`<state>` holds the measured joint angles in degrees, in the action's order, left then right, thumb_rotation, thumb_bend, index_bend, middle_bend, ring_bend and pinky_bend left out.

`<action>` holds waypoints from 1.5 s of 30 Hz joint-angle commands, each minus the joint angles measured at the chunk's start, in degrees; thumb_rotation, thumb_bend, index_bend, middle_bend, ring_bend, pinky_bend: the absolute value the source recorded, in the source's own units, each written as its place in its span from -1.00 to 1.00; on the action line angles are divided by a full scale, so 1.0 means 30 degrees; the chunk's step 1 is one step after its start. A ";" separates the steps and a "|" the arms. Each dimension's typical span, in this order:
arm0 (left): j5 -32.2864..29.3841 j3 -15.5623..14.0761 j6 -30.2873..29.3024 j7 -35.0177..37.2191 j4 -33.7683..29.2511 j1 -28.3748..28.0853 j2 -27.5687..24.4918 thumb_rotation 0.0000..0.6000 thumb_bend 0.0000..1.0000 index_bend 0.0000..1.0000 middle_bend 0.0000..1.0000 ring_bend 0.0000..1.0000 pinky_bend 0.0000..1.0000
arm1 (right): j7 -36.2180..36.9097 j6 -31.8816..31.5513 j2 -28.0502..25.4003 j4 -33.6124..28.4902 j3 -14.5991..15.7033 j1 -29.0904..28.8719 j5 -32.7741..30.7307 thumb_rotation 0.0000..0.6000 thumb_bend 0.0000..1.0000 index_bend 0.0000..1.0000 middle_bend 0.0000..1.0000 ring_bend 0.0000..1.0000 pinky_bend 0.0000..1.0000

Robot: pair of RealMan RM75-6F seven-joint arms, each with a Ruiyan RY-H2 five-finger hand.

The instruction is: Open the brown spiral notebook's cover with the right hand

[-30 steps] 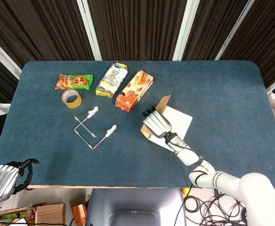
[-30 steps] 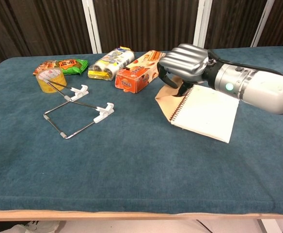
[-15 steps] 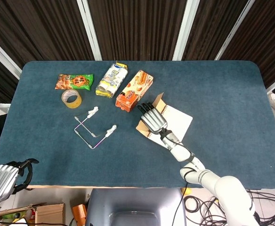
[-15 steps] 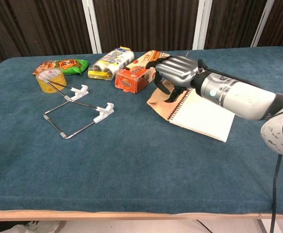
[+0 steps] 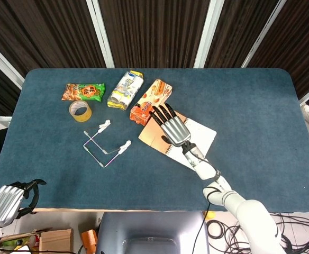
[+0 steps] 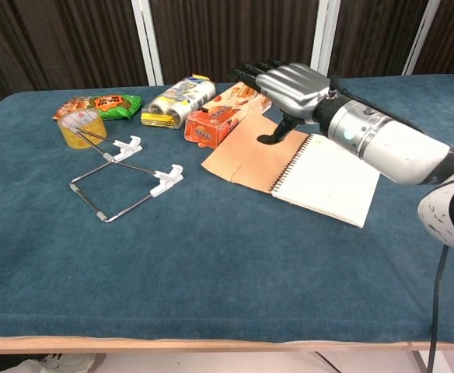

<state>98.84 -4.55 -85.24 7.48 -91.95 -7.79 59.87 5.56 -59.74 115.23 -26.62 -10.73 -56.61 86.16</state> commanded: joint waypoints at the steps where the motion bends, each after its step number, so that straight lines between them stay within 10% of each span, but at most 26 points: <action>1: -0.0002 -0.0003 -0.0010 0.0027 -0.0001 -0.0001 -0.0012 1.00 0.11 -0.24 0.17 0.27 0.25 | 0.0175 -0.0046 0.0003 0.0118 0.0028 0.0027 -0.0061 1.00 -0.69 -1.00 -1.00 -1.00 -1.00; 10: -0.0122 0.0080 -0.0125 0.0110 0.0122 0.0027 0.0019 1.00 0.11 -0.24 0.17 0.27 0.25 | -0.0835 -0.2355 -0.1979 -0.3235 0.0795 0.2061 0.0237 1.00 -0.72 -1.00 -1.00 -1.00 -1.00; 20: -0.0582 0.0372 -0.0513 -0.0741 -0.0058 0.0304 0.0305 1.00 0.11 -0.24 0.17 0.27 0.25 | -1.1011 -0.8267 -1.1185 -2.0926 0.3446 1.0402 -0.1936 1.00 -0.72 -1.00 -1.00 -1.00 -1.00; 25: -0.0939 0.0599 -0.0712 -0.1176 -0.0136 0.0453 0.0486 1.00 0.11 -0.24 0.17 0.27 0.25 | -0.8274 -0.9521 -1.3287 -2.1822 0.4832 1.3229 -0.2613 1.00 -0.72 -1.00 -1.00 -1.00 -1.00; 34: -0.1418 0.0934 -0.0780 -0.2629 -0.0277 0.0591 0.1015 1.00 0.09 -0.25 0.11 0.21 0.24 | -0.6580 -1.0138 -1.3141 -2.0164 0.4402 1.5098 -0.3101 1.00 -0.72 -1.00 -1.00 -1.00 -0.97; 45: -0.1229 0.0983 -0.0741 -0.2832 -0.0025 0.0508 0.1350 1.00 -0.16 -0.79 -0.73 -0.53 -0.24 | -0.6524 -0.9991 -1.3209 -1.9964 0.4456 1.5624 -0.1918 1.00 -0.72 -1.00 -1.00 -1.00 -0.97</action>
<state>95.16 -1.61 -87.48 -1.01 -92.05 -6.25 63.90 -14.00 -89.84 75.70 -86.45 2.61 -9.87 80.27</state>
